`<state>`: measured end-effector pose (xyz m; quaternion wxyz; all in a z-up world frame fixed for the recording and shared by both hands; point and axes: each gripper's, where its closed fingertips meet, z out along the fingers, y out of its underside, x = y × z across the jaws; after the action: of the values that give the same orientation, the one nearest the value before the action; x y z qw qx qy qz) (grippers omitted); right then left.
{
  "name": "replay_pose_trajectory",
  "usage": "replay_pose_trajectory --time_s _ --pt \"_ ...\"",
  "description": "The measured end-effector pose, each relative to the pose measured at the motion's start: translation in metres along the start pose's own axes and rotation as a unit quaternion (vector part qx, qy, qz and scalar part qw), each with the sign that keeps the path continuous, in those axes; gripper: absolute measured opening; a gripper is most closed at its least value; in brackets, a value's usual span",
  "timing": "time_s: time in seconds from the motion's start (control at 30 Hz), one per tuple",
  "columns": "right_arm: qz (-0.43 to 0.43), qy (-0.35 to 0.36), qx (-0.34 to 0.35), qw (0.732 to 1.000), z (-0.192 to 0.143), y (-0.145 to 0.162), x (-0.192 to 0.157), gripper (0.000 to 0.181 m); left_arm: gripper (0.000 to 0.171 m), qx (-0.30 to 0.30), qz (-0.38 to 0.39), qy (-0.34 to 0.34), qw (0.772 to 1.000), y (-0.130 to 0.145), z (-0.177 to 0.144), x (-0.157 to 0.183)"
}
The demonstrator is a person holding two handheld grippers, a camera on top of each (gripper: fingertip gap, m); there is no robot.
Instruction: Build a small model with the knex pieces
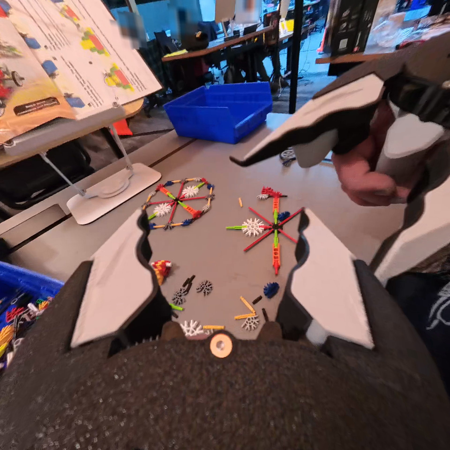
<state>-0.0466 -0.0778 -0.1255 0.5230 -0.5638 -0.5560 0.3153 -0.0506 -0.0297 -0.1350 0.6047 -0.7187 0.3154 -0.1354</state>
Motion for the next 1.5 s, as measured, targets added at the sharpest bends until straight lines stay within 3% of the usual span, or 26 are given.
replay_pose_trajectory --time_s 0.1,0.2,0.27,0.37,0.43,0.47,0.57,0.67,0.73,0.83,0.87,0.93,0.97,1.0,1.1,1.2,1.27,1.5 --pt "0.016 0.033 -0.042 0.998 0.008 0.015 0.015 0.116 0.12 -0.027 -0.002 -0.01 1.0 0.014 0.01 -0.004" --pt "0.014 0.085 -0.109 0.99 0.009 0.045 0.036 0.122 0.101 -0.049 -0.017 -0.055 0.997 0.025 0.015 -0.021" --pt "0.027 0.059 -0.151 0.986 0.005 0.067 0.035 0.133 0.098 -0.084 -0.034 -0.044 0.995 0.035 0.015 -0.02" --pt "0.071 0.036 -0.196 0.977 -0.004 0.096 0.039 0.135 0.116 -0.128 -0.089 0.007 0.988 0.051 0.012 -0.013" --pt "0.086 0.026 -0.21 0.974 -0.012 0.11 0.041 0.137 0.111 -0.155 -0.089 -0.011 0.984 0.065 0.009 -0.022" --pt "0.092 0.031 -0.22 0.971 -0.016 0.118 0.044 0.137 0.1 -0.162 -0.077 -0.038 0.983 0.07 0.008 -0.031" --pt "0.106 0.075 -0.234 0.964 -0.028 0.137 0.065 0.135 0.103 -0.172 -0.097 -0.042 0.979 0.082 0.006 -0.035" --pt "0.129 0.048 -0.236 0.962 -0.036 0.146 0.06 0.157 0.124 -0.171 -0.124 -0.021 0.977 0.087 0.011 -0.031" --pt "0.131 0.052 -0.232 0.963 -0.04 0.149 0.062 0.157 0.124 -0.187 -0.141 -0.021 0.972 0.094 0.015 -0.032" --pt "0.132 0.085 -0.242 0.957 -0.045 0.158 0.075 0.155 0.108 -0.188 -0.137 -0.064 0.971 0.097 0.019 -0.049" --pt "0.132 0.099 -0.234 0.958 -0.046 0.157 0.081 0.144 0.108 -0.183 -0.138 -0.069 0.971 0.095 0.021 -0.052" --pt "0.134 0.153 -0.223 0.953 -0.05 0.155 0.099 0.1 0.109 -0.18 -0.152 -0.057 0.97 0.092 0.025 -0.05" --pt "0.134 0.171 -0.225 0.95 -0.052 0.156 0.105 0.095 0.115 -0.176 -0.16 -0.043 0.97 0.089 0.028 -0.046" --pt "0.134 0.165 -0.237 0.948 -0.052 0.161 0.104 0.104 0.123 -0.184 -0.165 -0.026 0.969 0.09 0.029 -0.041" --pt "0.136 0.105 -0.269 0.948 -0.05 0.176 0.087 0.157 0.136 -0.2 -0.16 0.009 0.967 0.098 0.032 -0.029" --pt "0.128 0.111 -0.283 0.944 -0.052 0.187 0.088 0.157 0.133 -0.219 -0.125 -0.005 0.968 0.108 0.033 -0.027" --pt "0.134 0.109 -0.297 0.939 -0.053 0.196 0.087 0.157 0.12 -0.22 -0.132 -0.002 0.966 0.113 0.035 -0.023" --pt "0.124 0.116 -0.292 0.941 -0.048 0.206 0.085 0.156 0.111 -0.234 -0.142 -0.032 0.961 0.132 0.033 -0.028"
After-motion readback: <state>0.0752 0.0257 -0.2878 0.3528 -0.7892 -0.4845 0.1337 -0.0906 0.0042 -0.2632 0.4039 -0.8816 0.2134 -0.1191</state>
